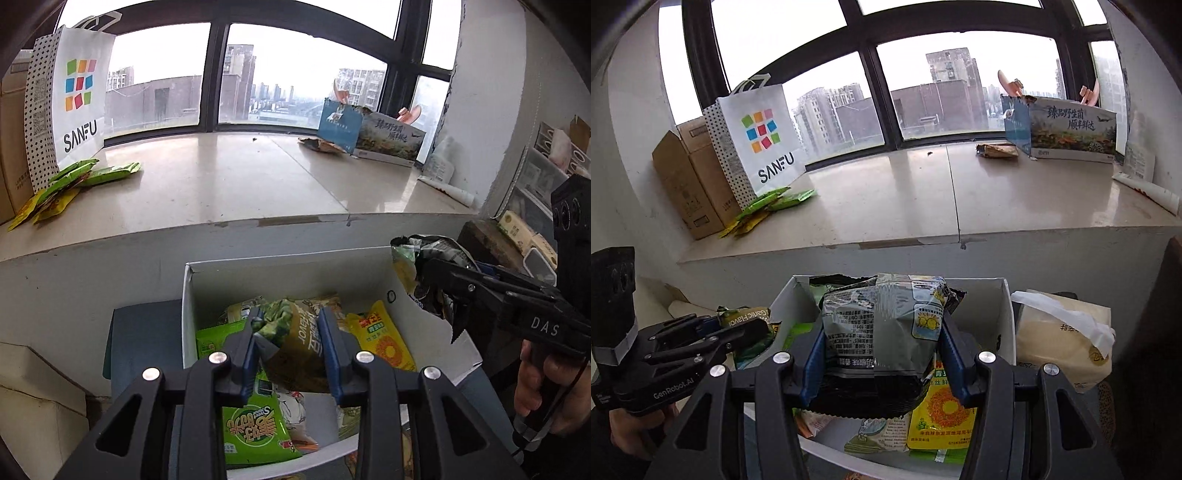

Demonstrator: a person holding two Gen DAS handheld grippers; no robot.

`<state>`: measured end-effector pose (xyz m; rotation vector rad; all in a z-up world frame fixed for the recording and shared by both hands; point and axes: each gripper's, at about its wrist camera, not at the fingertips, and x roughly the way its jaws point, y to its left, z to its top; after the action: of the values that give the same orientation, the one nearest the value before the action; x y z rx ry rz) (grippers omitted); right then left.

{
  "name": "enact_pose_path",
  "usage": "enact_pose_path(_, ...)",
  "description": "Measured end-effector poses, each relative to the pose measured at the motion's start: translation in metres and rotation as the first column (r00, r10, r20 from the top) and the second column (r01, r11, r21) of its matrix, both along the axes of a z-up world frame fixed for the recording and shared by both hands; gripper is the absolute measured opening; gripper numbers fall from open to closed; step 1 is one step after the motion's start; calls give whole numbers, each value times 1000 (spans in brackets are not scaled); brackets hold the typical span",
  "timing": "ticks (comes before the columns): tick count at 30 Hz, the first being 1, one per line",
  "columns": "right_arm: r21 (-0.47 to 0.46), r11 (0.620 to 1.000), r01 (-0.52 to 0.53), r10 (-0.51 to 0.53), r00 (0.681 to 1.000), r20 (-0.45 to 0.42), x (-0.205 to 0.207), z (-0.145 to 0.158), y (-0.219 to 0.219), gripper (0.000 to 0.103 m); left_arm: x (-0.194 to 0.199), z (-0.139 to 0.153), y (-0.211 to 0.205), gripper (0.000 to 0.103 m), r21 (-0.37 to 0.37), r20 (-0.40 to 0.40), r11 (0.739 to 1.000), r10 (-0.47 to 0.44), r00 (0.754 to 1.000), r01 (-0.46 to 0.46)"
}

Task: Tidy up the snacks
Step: 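Drop pea bag into box with left tool while right tool drops silver-grey bag in, then grasp the yellow jelly cup with the right tool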

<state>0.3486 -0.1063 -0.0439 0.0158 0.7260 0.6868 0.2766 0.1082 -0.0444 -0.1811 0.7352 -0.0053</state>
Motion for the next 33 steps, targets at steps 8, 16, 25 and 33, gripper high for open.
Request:
enact_pose_path(8, 53, 999, -5, 7, 999, -36, 6, -7, -9, 103, -8, -20, 5, 103, 29, -68, 998, 54, 996, -52)
enact_pose_path(16, 110, 993, -47, 43, 998, 39, -25, 23, -26, 103, -41, 8, -4, 103, 57, 11, 997, 44, 999, -45)
enact_pose_path(25, 138, 984, -114, 90, 981, 170, -94, 45, -61, 103, -110, 48, -26, 103, 76, 143, 997, -6, 990, -5)
enact_pose_path(33, 112, 979, -169, 140, 963, 231, -171, 25, -121, 103, -205, 45, -55, 103, 64, 231, 998, -41, 972, 26)
